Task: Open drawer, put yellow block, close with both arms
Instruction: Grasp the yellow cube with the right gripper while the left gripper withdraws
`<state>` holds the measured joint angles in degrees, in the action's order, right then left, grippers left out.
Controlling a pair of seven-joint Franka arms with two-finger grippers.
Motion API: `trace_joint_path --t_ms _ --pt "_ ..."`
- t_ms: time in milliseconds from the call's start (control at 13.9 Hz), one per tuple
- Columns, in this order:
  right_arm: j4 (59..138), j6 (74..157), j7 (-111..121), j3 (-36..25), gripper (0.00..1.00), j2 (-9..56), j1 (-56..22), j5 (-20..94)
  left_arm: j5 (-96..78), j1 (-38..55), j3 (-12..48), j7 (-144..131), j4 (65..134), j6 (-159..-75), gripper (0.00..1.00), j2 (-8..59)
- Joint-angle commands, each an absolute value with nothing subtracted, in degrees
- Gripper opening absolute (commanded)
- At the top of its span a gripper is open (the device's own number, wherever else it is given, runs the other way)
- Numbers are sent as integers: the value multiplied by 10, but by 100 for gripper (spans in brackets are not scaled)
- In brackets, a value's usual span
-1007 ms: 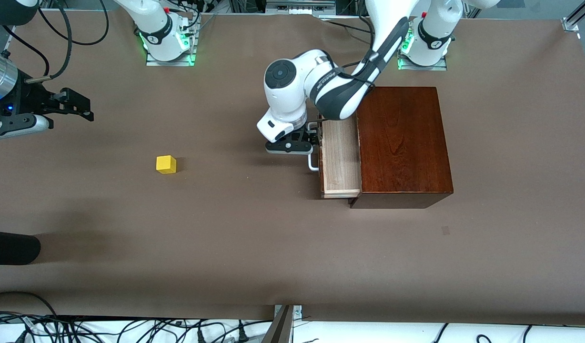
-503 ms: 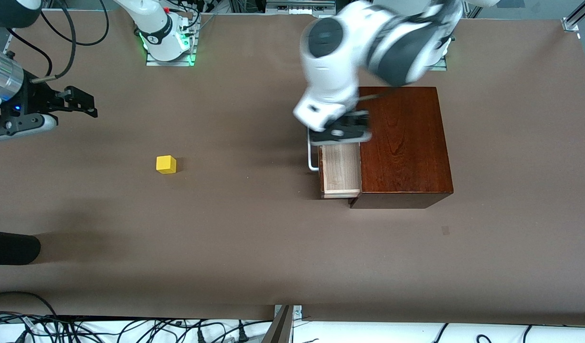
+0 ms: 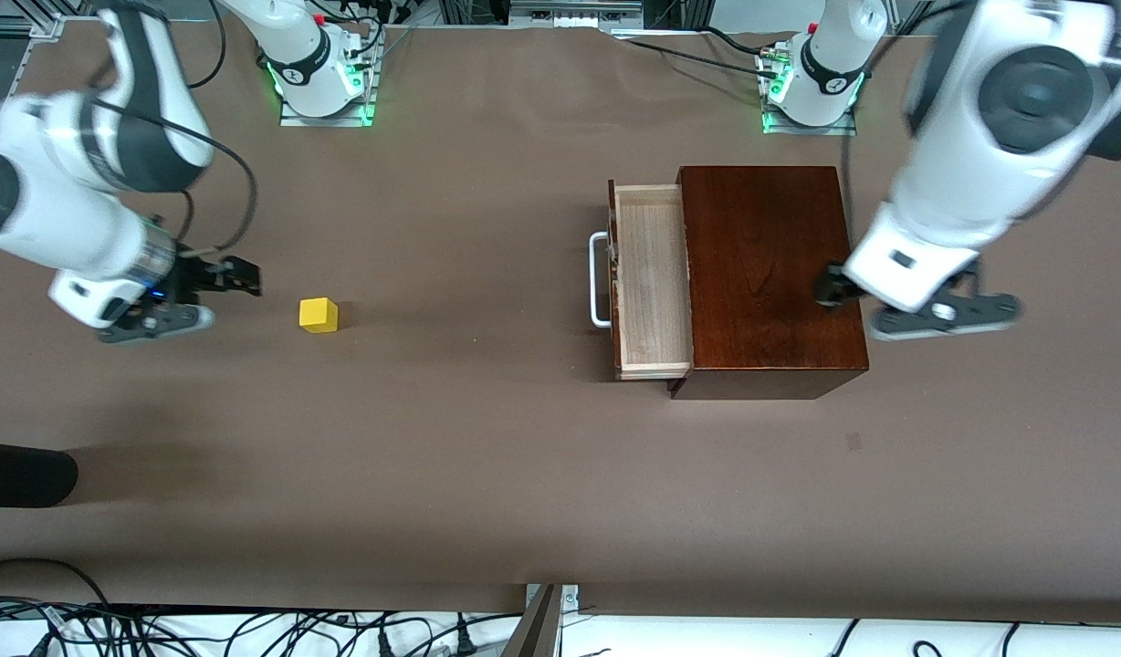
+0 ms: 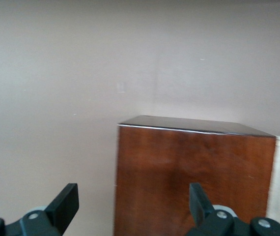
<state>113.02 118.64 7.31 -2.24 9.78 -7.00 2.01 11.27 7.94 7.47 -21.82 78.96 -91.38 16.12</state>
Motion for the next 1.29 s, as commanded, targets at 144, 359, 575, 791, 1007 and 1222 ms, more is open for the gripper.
trace_joint_path --t_ms 144,359,575,791,1007,1222 --pt "1236 1358 39 -19 100 126 -86 25 14 -13 81 -135 792 -902 100 137" --pt "1271 1453 38 -19 100 170 -86 26 10 -31 79 -29 879 -937 100 60" --pt "1302 1504 37 -18 100 180 -86 28 24 -25 64 -5 1018 -1029 100 -25" --pt "1314 1527 32 -18 100 192 -86 29 25 -26 70 -12 1027 -1025 100 -29" --pt "1316 1545 25 -18 98 208 -86 29 25 -26 73 -13 1020 -1020 100 -29" --pt "1319 1541 24 -9 51 209 -86 29 25 -25 74 -13 1018 -1012 100 -29"
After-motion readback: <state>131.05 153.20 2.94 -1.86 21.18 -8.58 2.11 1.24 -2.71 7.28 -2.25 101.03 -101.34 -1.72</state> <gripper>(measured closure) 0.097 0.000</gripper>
